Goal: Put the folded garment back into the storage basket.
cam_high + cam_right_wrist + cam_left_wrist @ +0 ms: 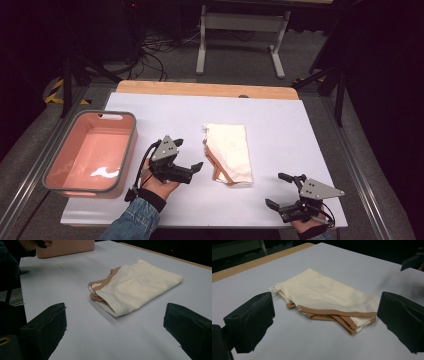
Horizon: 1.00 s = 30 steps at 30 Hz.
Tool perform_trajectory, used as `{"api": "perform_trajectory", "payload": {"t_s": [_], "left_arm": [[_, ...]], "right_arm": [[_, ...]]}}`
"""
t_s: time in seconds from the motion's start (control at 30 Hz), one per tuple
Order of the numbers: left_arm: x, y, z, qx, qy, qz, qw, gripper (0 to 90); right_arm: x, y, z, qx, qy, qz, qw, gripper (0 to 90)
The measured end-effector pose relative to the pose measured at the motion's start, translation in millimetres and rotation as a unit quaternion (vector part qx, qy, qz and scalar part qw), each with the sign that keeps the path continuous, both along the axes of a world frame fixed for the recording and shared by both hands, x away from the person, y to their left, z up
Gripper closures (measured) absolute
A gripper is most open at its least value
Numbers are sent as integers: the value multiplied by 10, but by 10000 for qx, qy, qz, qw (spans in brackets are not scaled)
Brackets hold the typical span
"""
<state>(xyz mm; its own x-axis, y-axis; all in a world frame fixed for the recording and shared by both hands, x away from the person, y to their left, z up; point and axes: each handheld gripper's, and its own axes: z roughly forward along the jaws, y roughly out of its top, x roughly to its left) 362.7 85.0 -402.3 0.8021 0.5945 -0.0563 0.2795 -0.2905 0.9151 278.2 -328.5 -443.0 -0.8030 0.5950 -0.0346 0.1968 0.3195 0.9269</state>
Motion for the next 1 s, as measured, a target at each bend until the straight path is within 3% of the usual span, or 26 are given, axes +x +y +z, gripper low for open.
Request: {"api": "perform_trajectory", "payload": {"t_s": [0.4, 0.7, 0.83, 1.0], "left_arm": [[234, -122, 63, 145, -95, -85, 9998, 42], [472, -288, 45, 347, 94, -104, 9993, 53], [556, -335, -13, 277, 276, -60, 9992, 56], [620, -391, -7, 361, 233, -26, 9991, 57]], "right_arm": [[-5, -6, 7, 3, 3, 30, 10000, 53], [-1, -18, 6, 10, 21, 22, 10000, 53], [6, -15, -3, 22, 41, 54, 10000, 53], [6, -18, -4, 27, 44, 53, 10000, 53]]}}
